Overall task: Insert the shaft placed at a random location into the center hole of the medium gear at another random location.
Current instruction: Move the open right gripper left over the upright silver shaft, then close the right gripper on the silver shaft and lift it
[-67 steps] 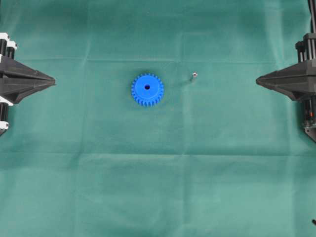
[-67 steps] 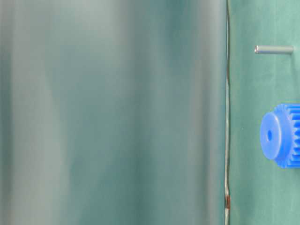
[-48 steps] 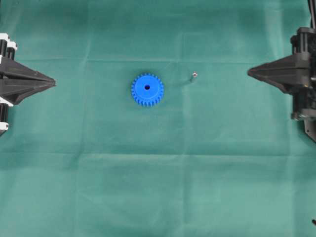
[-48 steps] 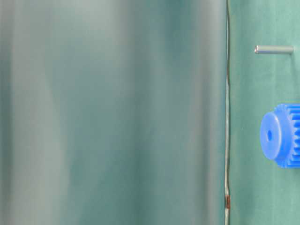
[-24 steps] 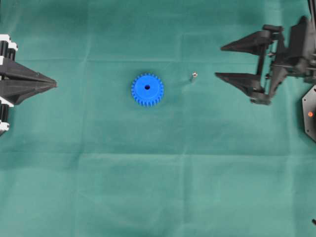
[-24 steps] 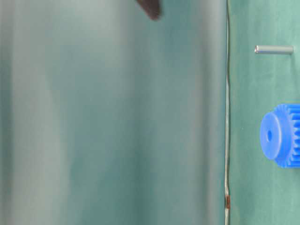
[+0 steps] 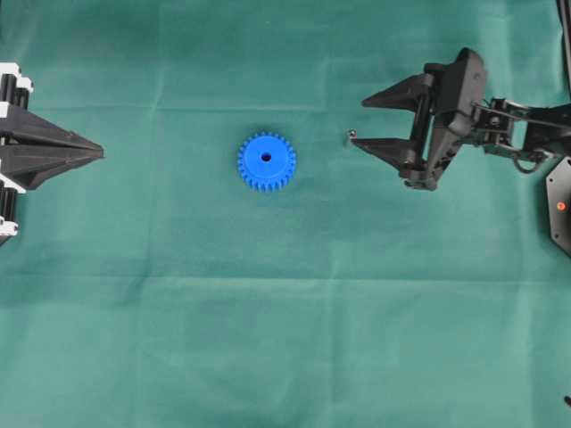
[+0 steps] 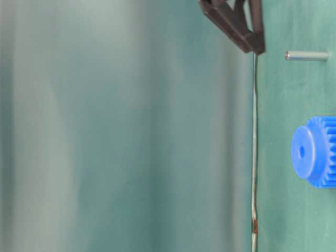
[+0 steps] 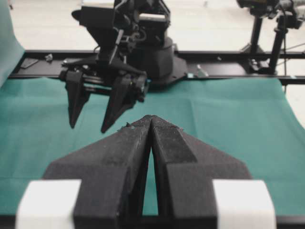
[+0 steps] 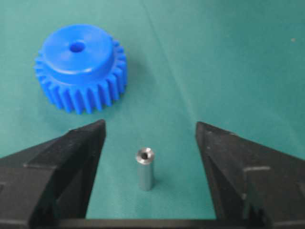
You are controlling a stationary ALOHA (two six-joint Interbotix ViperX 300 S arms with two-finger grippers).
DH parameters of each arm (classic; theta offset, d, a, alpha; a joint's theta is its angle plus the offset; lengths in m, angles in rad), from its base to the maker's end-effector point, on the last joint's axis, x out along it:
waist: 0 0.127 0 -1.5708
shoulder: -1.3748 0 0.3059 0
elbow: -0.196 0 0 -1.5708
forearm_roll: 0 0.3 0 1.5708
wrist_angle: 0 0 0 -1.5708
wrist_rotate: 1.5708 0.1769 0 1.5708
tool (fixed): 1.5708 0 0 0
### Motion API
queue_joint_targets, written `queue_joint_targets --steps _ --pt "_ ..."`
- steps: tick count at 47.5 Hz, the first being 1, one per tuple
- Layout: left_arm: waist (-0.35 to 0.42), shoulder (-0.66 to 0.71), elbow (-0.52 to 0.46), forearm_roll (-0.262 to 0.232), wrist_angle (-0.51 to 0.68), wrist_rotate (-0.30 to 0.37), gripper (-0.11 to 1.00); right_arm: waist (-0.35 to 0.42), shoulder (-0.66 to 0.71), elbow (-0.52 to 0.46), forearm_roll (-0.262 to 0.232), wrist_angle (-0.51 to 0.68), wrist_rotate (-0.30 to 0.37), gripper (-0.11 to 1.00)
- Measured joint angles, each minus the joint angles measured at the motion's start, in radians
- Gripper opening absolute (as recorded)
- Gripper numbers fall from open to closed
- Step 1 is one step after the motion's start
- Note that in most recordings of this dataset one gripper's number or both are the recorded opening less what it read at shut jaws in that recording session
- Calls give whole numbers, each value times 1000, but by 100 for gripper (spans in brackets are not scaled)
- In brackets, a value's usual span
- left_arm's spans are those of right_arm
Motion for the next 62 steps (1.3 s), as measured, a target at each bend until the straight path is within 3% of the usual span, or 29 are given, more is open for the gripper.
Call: queue_joint_targets --steps 29,36,48,62 --pt "0 2 0 0 18 -2 0 -2 132 -34 8 -41 0 77" --pt "0 2 0 -2 20 -2 0 0 135 -34 8 -41 0 63" --pt "0 2 -2 -2 29 -2 0 12 146 -38 8 -41 0 14" --pt "0 2 0 0 35 -3 0 15 146 -38 8 -38 0 14"
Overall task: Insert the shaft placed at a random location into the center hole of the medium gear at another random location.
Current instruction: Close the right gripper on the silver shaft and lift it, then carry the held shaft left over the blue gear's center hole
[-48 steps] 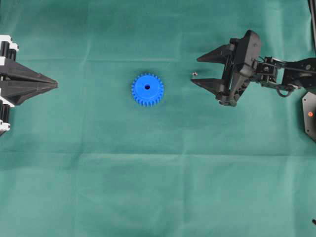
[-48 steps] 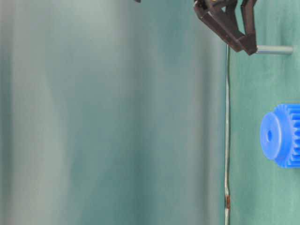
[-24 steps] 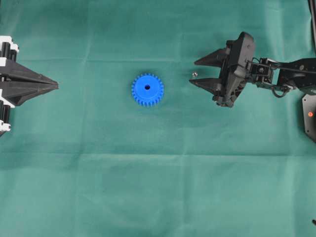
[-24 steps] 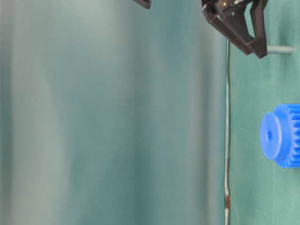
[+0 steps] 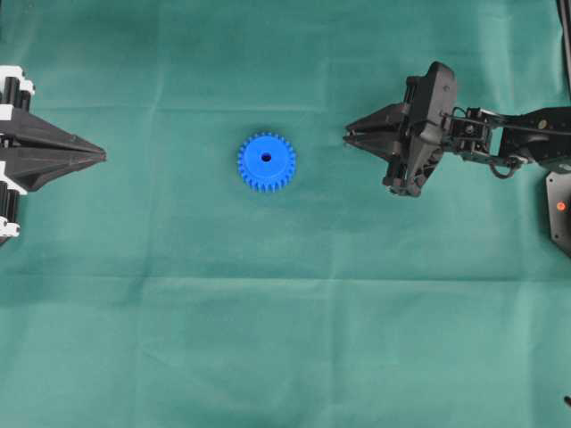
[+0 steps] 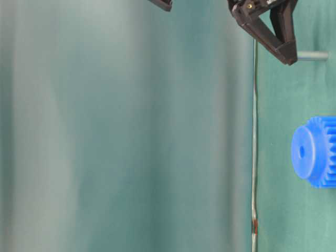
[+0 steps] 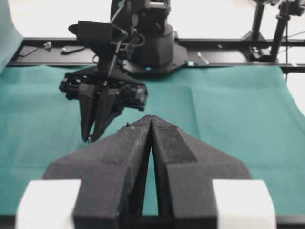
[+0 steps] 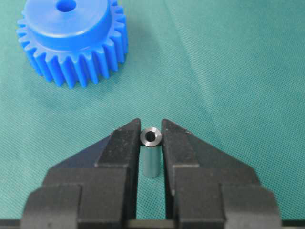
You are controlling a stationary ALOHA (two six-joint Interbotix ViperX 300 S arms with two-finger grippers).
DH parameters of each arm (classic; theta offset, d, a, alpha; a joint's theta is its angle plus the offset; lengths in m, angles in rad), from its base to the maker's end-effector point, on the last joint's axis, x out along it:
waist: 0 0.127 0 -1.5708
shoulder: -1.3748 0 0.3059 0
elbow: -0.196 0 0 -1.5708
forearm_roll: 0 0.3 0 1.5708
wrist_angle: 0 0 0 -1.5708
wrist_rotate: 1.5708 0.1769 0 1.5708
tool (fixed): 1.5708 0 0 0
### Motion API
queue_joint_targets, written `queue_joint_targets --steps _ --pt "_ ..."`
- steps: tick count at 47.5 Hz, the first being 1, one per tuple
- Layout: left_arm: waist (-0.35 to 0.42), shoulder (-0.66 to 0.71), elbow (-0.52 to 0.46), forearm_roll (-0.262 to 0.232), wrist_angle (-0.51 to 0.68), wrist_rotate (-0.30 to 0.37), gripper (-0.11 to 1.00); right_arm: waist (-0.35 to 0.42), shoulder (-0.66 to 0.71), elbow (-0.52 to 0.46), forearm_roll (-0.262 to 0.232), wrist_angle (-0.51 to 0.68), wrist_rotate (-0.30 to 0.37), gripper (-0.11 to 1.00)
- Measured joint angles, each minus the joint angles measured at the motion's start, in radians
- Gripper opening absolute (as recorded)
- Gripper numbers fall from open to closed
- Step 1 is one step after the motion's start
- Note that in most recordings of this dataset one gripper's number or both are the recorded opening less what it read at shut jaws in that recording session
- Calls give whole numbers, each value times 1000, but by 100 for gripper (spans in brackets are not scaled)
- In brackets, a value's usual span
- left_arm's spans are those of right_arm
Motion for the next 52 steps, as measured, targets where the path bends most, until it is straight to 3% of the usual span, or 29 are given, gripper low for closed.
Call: queue_joint_targets --steps 10,39,52 --pt "0 0 -2 0 3 0 0 2 -23 0 0 23 0 14" --pt "0 2 -2 0 6 -2 0 6 -394 -67 0 431 0 14" --pt "0 0 0 0 11 -2 0 8 -465 -74 -2 492 0 14"
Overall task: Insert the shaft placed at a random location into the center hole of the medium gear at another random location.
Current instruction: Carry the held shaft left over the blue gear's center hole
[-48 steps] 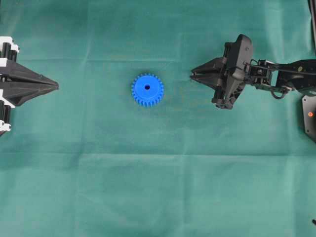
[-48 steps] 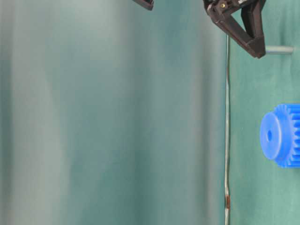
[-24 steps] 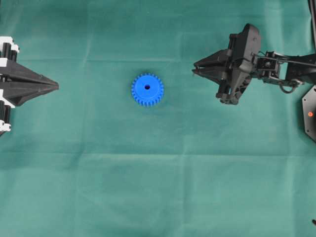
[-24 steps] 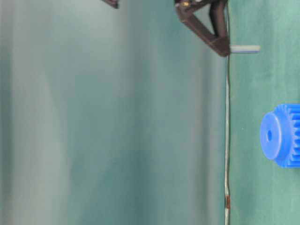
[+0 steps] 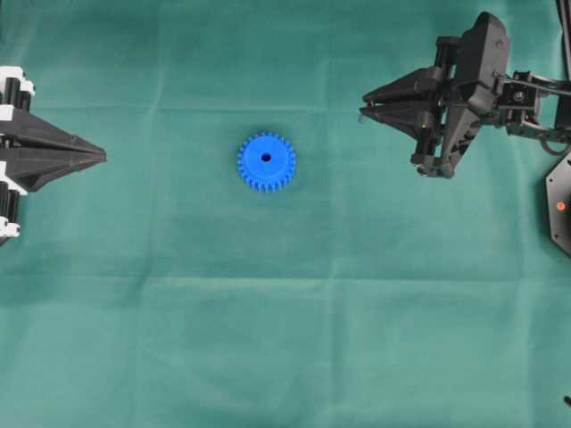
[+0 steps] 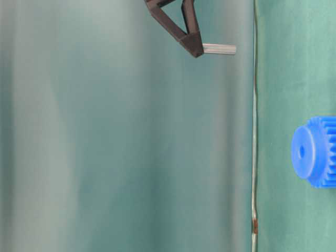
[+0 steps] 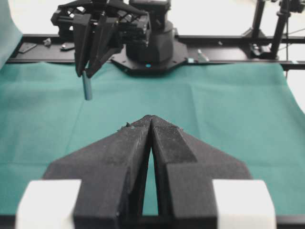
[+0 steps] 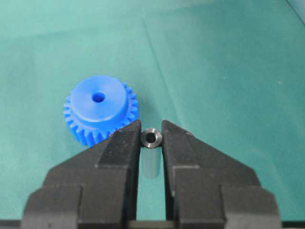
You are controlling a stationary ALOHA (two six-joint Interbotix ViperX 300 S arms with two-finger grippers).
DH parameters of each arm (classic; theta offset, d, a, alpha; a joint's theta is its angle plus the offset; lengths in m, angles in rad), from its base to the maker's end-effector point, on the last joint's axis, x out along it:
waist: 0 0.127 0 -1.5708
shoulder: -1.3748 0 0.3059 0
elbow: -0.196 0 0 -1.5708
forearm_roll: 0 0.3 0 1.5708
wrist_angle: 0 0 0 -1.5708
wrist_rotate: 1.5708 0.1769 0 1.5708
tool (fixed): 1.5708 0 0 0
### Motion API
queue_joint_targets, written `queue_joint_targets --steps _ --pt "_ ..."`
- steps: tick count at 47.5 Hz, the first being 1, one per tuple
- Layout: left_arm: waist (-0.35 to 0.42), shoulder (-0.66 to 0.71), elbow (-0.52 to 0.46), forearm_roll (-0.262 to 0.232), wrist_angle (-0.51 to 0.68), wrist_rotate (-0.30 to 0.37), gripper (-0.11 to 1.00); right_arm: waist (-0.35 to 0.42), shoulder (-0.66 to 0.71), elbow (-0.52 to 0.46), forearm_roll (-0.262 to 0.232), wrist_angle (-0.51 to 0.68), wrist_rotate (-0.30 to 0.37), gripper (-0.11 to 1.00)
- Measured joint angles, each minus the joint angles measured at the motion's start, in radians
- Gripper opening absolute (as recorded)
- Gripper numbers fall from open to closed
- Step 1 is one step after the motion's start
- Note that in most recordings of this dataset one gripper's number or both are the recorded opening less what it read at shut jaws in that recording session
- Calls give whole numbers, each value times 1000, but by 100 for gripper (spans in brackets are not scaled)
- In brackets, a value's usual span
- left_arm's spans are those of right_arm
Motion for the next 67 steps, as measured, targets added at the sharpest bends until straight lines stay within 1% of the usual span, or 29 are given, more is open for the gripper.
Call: queue_joint_targets --steps 16,21,36,48,59,67 --pt "0 0 -2 0 2 0 0 2 14 -3 2 0 0 14" --pt "0 0 -2 0 2 0 0 15 15 -6 2 0 0 14" --pt "0 2 0 0 3 0 0 91 15 -6 2 2 2 14" --pt "0 2 0 0 5 0 0 92 26 -9 2 0 2 14" --pt "0 2 -2 0 5 0 0 94 83 -48 3 -2 2 14" --pt "0 2 -2 0 5 0 0 98 152 -109 3 -3 2 14"
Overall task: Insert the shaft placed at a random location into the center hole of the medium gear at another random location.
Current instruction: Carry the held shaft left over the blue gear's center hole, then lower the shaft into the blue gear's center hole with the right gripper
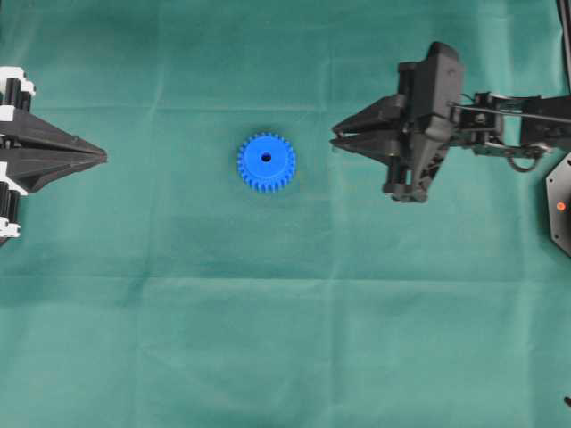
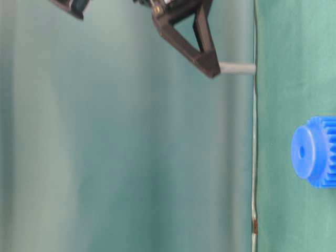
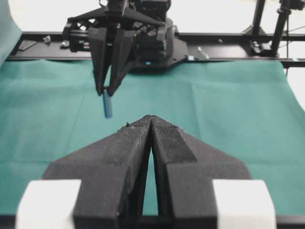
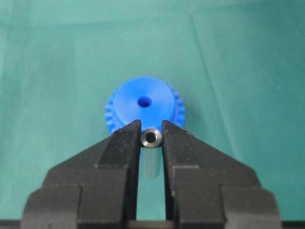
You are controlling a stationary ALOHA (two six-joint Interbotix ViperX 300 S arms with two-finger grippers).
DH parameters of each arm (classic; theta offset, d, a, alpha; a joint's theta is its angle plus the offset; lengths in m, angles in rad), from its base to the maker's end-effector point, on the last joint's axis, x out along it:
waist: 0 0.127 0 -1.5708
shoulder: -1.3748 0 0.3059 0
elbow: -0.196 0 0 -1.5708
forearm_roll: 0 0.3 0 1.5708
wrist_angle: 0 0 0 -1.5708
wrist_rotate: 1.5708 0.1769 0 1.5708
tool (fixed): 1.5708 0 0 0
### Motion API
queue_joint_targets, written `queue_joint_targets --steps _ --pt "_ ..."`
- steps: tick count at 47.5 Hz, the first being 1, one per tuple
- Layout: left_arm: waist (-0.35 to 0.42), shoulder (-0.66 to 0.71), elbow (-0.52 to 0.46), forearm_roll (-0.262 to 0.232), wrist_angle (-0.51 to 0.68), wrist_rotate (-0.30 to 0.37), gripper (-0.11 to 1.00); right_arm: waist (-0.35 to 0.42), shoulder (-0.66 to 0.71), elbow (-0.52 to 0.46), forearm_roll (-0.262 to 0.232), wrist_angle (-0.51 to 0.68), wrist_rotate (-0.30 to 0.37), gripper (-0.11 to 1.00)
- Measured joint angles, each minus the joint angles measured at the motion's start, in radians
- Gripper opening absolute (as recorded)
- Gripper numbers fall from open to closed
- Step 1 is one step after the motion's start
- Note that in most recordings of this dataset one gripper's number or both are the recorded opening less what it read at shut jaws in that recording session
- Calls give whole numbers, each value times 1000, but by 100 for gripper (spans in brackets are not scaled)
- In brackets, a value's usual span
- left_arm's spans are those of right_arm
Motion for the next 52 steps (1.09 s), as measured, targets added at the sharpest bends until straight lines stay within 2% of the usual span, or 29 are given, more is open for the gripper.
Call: queue_joint_targets --steps 22,35,52 --pt "0 0 0 -2 2 0 0 18 238 -222 -2 -2 -2 14" --pt "2 0 2 0 6 0 0 18 268 -265 -5 0 -2 14" --pt "2 -2 0 0 11 2 0 18 284 -267 -5 -20 -2 14"
